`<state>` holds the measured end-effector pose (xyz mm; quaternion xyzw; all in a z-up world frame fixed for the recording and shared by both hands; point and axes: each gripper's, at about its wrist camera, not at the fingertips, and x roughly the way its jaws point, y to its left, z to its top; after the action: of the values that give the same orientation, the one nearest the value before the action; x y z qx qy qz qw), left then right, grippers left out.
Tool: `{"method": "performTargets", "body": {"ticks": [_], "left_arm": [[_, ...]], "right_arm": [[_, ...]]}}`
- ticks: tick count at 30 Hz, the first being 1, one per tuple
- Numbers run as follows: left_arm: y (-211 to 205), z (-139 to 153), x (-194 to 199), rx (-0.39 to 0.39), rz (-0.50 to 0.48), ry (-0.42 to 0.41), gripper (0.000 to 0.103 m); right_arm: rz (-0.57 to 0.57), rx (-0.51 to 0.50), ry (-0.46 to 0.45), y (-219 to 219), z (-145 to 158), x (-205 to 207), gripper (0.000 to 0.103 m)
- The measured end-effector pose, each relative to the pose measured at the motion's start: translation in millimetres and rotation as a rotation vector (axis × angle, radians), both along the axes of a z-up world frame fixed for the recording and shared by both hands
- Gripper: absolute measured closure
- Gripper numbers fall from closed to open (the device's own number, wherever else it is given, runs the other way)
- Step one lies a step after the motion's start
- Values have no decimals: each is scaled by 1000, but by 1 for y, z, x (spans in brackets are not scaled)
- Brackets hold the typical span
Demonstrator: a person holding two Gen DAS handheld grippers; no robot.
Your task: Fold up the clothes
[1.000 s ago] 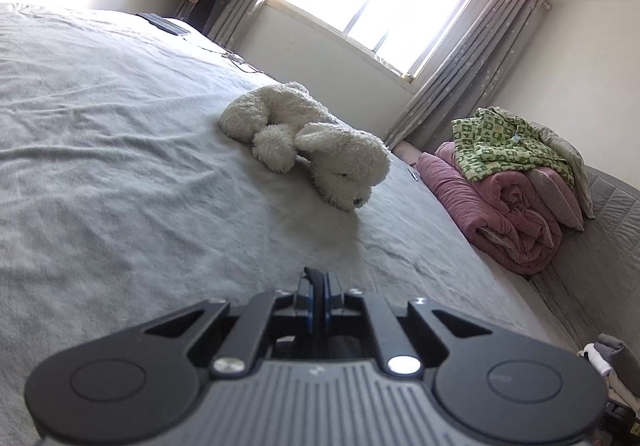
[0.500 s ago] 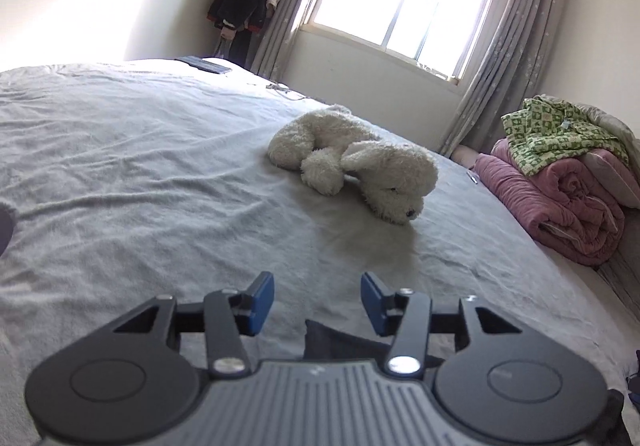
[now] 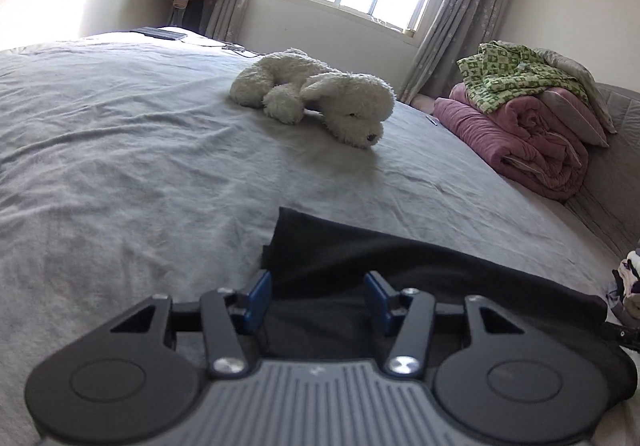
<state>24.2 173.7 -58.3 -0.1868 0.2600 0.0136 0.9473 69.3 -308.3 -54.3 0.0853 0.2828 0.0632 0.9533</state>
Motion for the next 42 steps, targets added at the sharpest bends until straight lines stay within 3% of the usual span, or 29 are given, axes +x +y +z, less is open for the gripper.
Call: {"method": "performTargets", "body": {"ticks": [4, 5, 7, 9, 12, 15, 16, 18, 19, 20, 21, 23, 26, 28, 29, 31, 32, 33, 36, 42], "left_arm": [[35, 12, -16, -83, 74, 23, 50], [42, 14, -18, -118, 69, 34, 51], [51, 15, -19, -212, 45, 78, 63], [53, 14, -21, -295, 18, 114, 64], [51, 12, -24, -354, -10, 136, 64], [47, 8, -23, -347, -17, 159, 64], [46, 7, -23, -345, -19, 166, 73], [43, 4, -23, -340, -24, 182, 92], [41, 3, -22, -338, -26, 189, 92], [40, 2, -22, -335, -28, 197, 93], [38, 0, -22, -333, -31, 204, 93], [36, -2, -21, -328, -35, 220, 92], [32, 3, -22, -273, -9, 223, 78], [29, 13, -22, -208, 14, 197, 67], [27, 17, -21, -184, 20, 181, 66], [19, 26, -16, -155, 10, 139, 61], [15, 30, -13, -141, 3, 117, 60], [11, 35, -10, -127, -3, 96, 58], [-16, 42, 9, -61, -67, 52, 60], [-79, 35, 45, 86, -184, -5, 61]], "right_arm": [[-59, 123, 28, -38, 7, -11, 53], [-64, 153, 29, -44, 10, -15, 53], [-66, 197, 45, -47, 15, -21, 53], [-76, 249, 92, -46, 17, -26, 53], [-83, 294, 136, -43, 15, -27, 53], [-90, 337, 179, -40, 13, -28, 54], [-93, 352, 193, -39, 12, -28, 55], [-97, 380, 221, -36, 10, -28, 70], [-100, 395, 236, -35, 10, -29, 77], [-102, 409, 250, -34, 9, -29, 94], [-105, 424, 264, -33, 8, -29, 98], [-100, 398, 242, -27, 12, -28, 99], [-93, 352, 203, -18, 19, -25, 99], [-87, 322, 178, -12, 24, -23, 90], [-85, 307, 165, -9, 26, -22, 84], [-80, 276, 139, -4, 31, -21, 81], [-77, 261, 126, -1, 33, -20, 72], [-75, 246, 113, 2, 35, -19, 68], [-67, 200, 74, 11, 42, -16, 67], [81, 61, 9, 89, 30, 9, 67]]}}
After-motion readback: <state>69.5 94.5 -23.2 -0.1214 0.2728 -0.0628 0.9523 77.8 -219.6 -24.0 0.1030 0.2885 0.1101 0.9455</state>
